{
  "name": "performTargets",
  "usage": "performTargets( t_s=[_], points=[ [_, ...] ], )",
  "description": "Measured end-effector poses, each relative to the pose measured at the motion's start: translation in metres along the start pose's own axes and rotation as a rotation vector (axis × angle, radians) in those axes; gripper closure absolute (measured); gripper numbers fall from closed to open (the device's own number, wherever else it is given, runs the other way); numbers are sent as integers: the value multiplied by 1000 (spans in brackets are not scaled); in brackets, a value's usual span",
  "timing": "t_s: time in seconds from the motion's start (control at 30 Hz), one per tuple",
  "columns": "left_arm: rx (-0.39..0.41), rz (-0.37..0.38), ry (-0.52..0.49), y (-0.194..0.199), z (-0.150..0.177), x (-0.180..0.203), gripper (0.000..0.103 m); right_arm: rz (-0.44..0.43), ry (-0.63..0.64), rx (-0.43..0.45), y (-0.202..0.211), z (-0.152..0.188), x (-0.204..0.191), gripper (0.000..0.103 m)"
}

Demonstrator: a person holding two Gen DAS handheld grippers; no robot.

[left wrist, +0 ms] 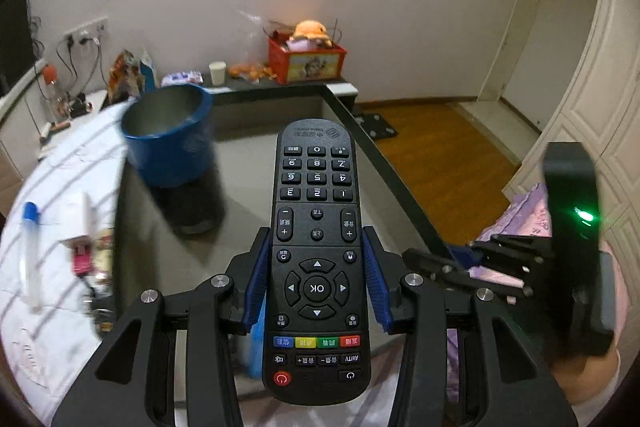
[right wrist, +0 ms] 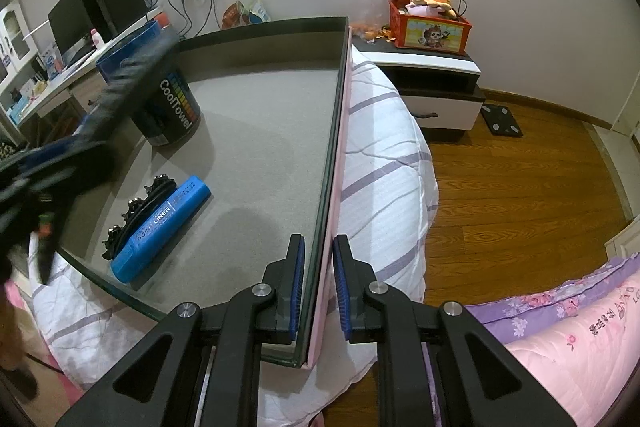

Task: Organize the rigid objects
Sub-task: 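Carry the remote into the tray with the left gripper and release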

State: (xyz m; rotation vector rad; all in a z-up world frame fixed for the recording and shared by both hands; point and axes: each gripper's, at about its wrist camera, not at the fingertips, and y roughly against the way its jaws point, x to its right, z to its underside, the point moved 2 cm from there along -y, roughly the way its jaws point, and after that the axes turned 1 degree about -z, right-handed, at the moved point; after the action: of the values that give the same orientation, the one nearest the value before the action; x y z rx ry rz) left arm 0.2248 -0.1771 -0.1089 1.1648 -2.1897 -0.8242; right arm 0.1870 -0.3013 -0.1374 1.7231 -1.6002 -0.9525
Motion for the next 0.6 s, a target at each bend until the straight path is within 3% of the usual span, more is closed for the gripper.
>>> performTargets(
  t_s=[0.2, 0.6],
  points=[
    [-56, -50, 21, -37, 1, 10, 59, -15, -3, 5, 0, 0, 2, 87],
    [-117, -4, 87, -59, 8, 12, 58, -24, 1, 5, 0, 1, 4, 86]
  ],
)
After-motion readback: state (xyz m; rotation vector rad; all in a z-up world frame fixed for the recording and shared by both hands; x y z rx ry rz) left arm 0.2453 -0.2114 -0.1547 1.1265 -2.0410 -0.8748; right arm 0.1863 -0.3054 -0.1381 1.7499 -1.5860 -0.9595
